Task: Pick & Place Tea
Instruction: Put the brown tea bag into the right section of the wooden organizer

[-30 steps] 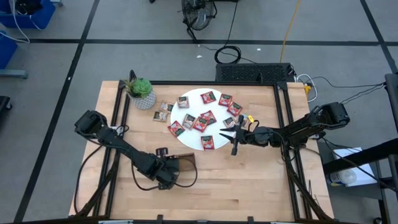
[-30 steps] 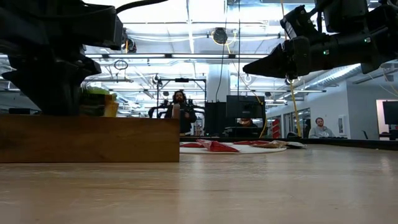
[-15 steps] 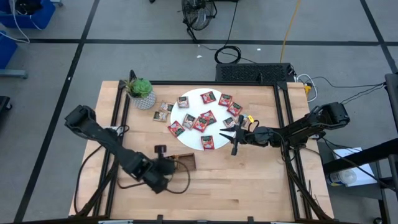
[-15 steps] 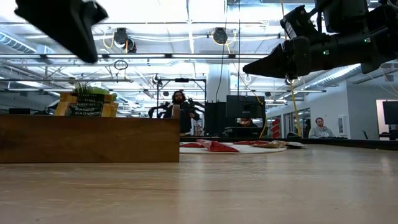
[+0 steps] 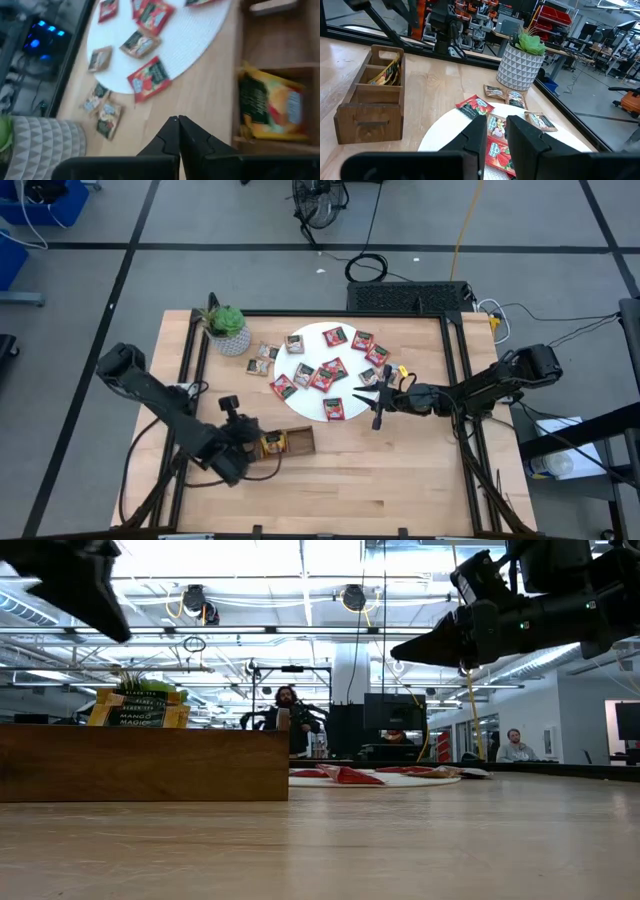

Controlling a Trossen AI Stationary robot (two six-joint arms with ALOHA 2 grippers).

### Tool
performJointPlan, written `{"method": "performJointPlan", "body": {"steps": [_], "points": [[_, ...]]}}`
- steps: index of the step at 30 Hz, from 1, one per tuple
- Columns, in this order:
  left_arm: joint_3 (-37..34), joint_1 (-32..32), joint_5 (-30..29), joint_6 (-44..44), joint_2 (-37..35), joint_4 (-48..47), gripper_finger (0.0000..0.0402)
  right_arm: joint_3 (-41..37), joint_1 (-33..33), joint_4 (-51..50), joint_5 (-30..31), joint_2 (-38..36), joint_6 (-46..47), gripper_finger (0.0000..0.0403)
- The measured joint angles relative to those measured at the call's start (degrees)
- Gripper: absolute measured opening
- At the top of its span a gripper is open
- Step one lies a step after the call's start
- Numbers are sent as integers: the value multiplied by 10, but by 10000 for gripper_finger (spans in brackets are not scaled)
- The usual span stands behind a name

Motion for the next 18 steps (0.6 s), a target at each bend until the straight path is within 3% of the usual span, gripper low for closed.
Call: {"method": "performJointPlan", "body": {"steps": [3,9,13,18], "points": [[-42,-5,3,60,-61,121,8,0,0,-2,0,0,0,61],[-184,34,128,309,-200,450,4,0,0,-2,1,0,5,61],[-292,81,136,396,-312,543,14,0,0,-2,1,0,7,61],[-437,154,179,401,-478,626,10,0,0,-3,2,0,15,61]]}}
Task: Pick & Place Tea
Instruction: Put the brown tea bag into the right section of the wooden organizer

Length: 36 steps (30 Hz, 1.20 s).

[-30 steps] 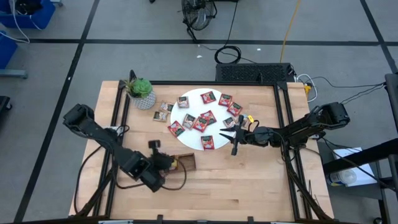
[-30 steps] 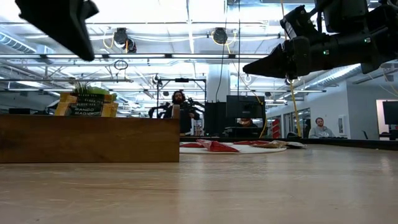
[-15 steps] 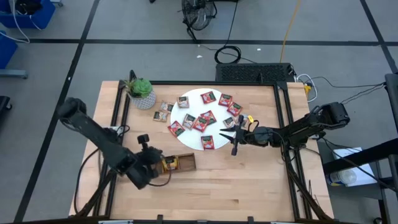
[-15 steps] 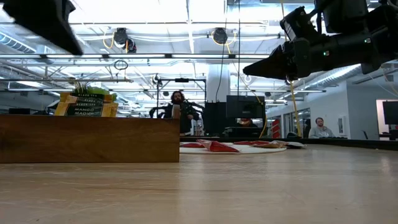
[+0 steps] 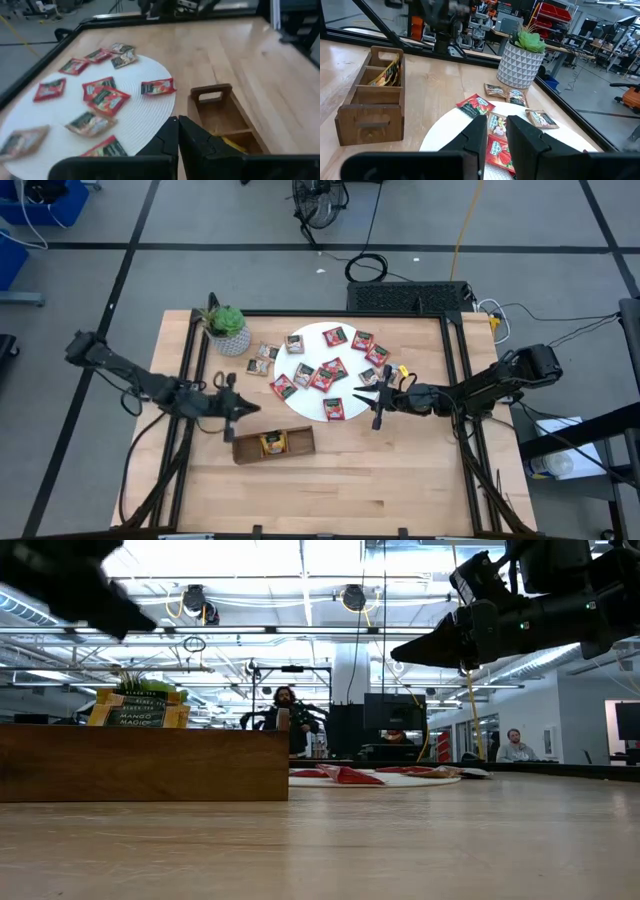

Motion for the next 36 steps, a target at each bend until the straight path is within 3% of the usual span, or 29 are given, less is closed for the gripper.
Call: {"method": "performJointPlan", "body": {"steps": [7,15,19,26,30,36], "points": [[-120,62,79,0,-170,85,8,0,0,0,0,0,0,61],[-123,109,145,36,-270,38,7,0,0,1,0,0,0,61],[-123,143,147,46,-316,-10,5,0,0,1,0,0,7,61],[-123,186,162,18,-348,-37,7,0,0,1,0,0,11,61],[-123,197,131,18,-344,-38,5,0,0,-4,0,0,-42,61],[-123,199,122,-8,-342,-37,32,0,0,-3,0,0,-68,61]]}}
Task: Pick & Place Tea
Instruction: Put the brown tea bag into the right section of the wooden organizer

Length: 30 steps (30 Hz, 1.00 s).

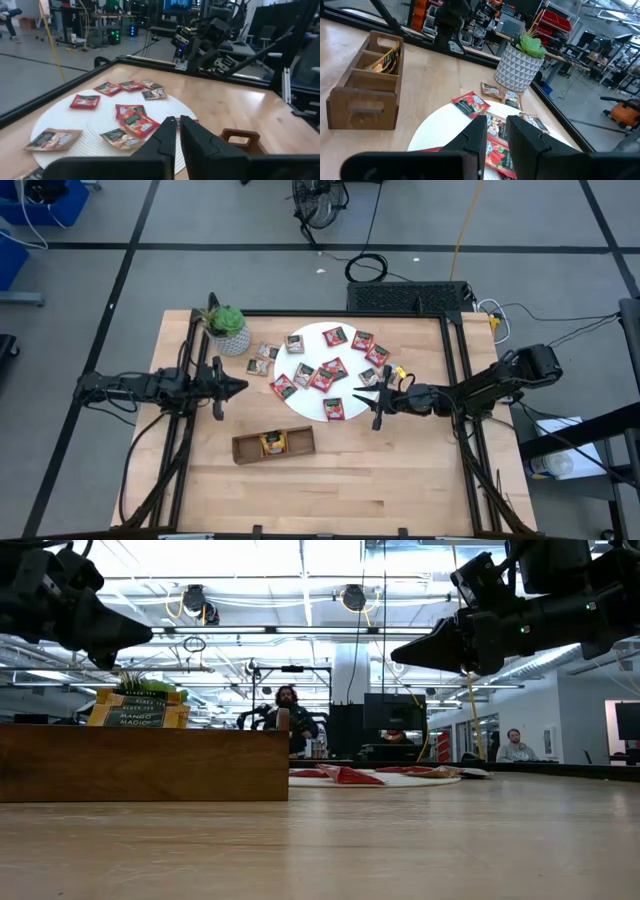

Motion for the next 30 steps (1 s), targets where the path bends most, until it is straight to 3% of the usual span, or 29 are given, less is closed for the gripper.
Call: {"method": "performJointPlan", "body": {"steps": [6,9,11,15,17,20,26,30], "points": [[0,0,-1,7,0,0,45,0,-3,4,9,0,-21,61],[0,0,-1,-8,0,0,46,3,-4,-18,92,0,9,61],[0,0,-1,-13,0,0,46,18,-3,-111,137,-8,54,61],[0,0,-2,-22,0,0,46,120,-5,-457,154,-16,218,69],[0,0,-2,-22,0,0,46,186,-22,-621,143,-13,304,85],[0,0,-2,-22,0,0,47,262,-51,-776,93,-7,368,121],[0,0,-2,-22,0,2,47,314,-126,-846,21,-8,435,197],[1,0,-2,-22,0,2,47,313,-210,-902,-57,-5,502,218]]}}
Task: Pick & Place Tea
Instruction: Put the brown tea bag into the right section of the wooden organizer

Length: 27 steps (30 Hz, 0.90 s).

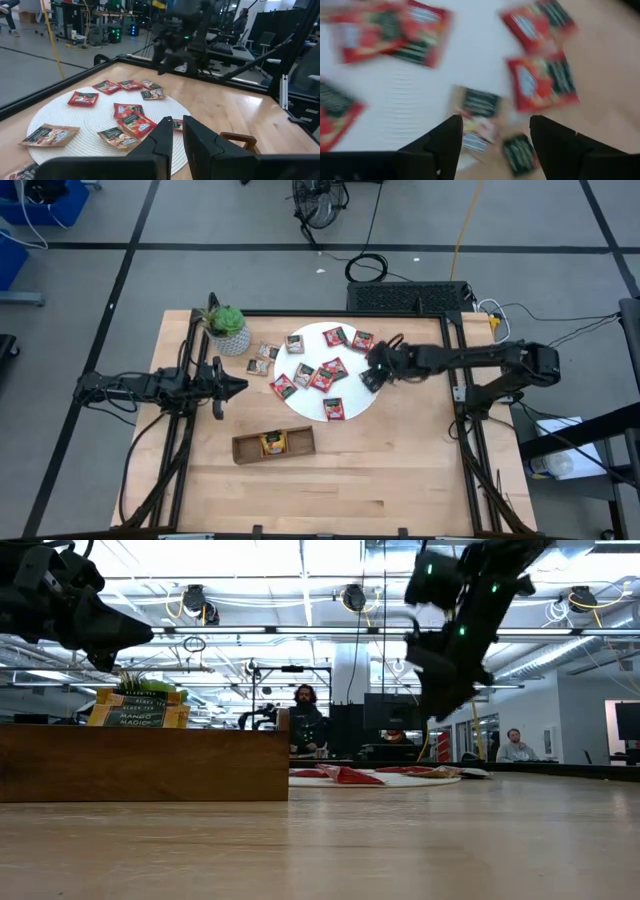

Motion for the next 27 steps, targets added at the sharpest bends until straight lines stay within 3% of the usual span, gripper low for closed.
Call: {"method": "performJointPlan", "body": {"steps": [4,10,17,20,27], "points": [[0,0,0,0,0,0,47,-28,-61,-25,-53,3,39,221],[0,0,0,0,0,-1,47,-83,-136,18,-30,3,32,213],[0,0,0,0,0,-1,47,-156,-185,109,-57,1,54,205],[0,0,0,0,0,-1,47,-179,-186,150,-106,0,61,205],[0,0,0,0,0,-1,47,-187,-163,155,-342,-12,106,199]]}}
